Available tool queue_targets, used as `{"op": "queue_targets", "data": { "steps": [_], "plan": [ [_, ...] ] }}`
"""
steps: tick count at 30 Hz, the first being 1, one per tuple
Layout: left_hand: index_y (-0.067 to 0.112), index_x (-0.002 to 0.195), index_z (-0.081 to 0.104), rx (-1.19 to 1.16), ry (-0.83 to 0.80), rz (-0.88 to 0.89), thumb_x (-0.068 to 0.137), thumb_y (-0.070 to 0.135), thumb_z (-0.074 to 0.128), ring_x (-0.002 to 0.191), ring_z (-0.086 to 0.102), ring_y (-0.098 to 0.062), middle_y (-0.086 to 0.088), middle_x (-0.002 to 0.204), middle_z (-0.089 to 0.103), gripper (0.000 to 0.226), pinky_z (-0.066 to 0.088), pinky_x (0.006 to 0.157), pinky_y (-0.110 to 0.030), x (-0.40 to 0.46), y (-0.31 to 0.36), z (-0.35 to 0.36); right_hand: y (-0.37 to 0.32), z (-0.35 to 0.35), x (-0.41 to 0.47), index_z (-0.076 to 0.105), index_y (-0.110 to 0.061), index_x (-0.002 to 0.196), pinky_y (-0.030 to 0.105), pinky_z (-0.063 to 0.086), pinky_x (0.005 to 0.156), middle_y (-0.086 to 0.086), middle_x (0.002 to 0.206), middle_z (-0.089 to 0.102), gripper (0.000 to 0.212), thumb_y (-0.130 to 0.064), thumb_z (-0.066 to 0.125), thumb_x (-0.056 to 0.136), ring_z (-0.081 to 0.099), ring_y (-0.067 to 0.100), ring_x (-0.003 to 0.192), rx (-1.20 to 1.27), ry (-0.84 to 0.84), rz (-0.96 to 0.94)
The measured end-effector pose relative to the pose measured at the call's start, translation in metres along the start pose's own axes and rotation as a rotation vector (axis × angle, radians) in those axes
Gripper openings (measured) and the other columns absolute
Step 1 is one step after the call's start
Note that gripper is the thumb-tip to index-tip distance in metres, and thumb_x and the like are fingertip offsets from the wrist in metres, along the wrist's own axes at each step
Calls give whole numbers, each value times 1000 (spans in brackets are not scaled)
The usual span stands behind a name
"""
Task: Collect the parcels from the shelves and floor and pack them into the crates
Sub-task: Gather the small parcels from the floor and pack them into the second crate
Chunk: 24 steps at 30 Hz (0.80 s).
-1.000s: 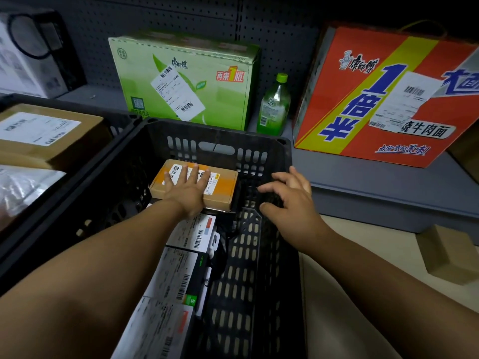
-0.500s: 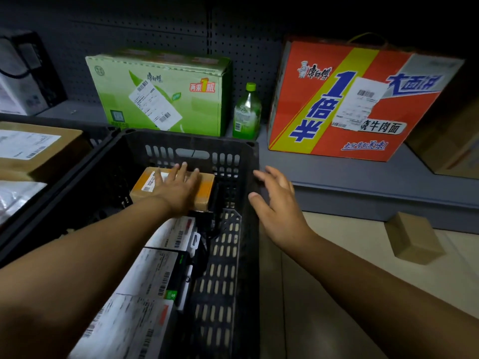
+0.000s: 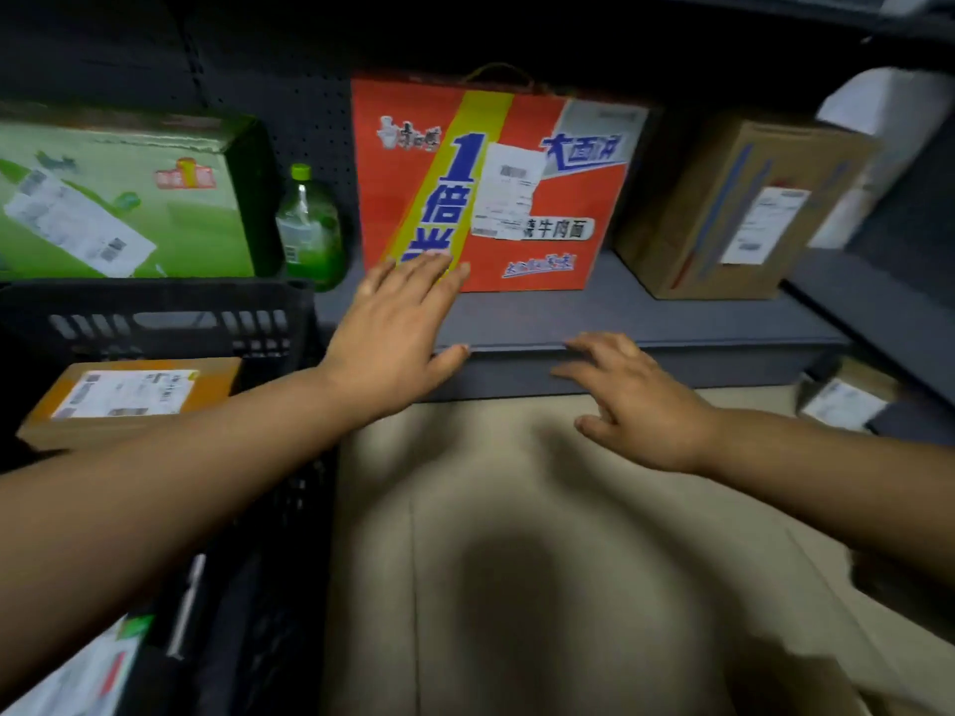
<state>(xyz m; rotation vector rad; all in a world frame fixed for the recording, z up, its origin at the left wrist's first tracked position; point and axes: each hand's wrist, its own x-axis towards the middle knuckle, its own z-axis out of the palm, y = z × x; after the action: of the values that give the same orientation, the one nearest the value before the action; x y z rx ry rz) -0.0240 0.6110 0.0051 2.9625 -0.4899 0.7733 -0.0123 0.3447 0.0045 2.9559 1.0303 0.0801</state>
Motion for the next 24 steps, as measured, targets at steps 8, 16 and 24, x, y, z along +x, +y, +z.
{"op": "queue_targets", "data": {
  "steps": [8, 16, 24],
  "plan": [
    [15, 149, 19, -145, -201, 151, 85, 50, 52, 143, 18, -21, -7, 157, 18, 80, 9, 116, -36, 32, 143, 51, 168, 4, -123, 38, -18, 140, 39, 27, 108, 11, 150, 26, 59, -32, 59, 87, 24, 29, 134, -232, -117, 291],
    [17, 148, 17, -248, -339, 280, 84, 51, 54, 142, 19, -20, -4, 158, 14, 81, 14, 115, -33, 41, 260, 108, 280, 74, -271, 27, -20, 145, 36, 33, 106, 11, 149, 28, 66, -33, 57, 88, 33, 31, 130, -104, -368, 773],
    [19, 149, 16, -348, -488, 255, 84, 39, 60, 138, 28, -24, -4, 157, 14, 81, 29, 108, -32, 46, 337, 157, 325, 132, -335, 23, -9, 144, 37, 30, 108, 21, 147, 27, 75, -30, 63, 85, 31, 36, 133, 98, -356, 1129]
  ]
}}
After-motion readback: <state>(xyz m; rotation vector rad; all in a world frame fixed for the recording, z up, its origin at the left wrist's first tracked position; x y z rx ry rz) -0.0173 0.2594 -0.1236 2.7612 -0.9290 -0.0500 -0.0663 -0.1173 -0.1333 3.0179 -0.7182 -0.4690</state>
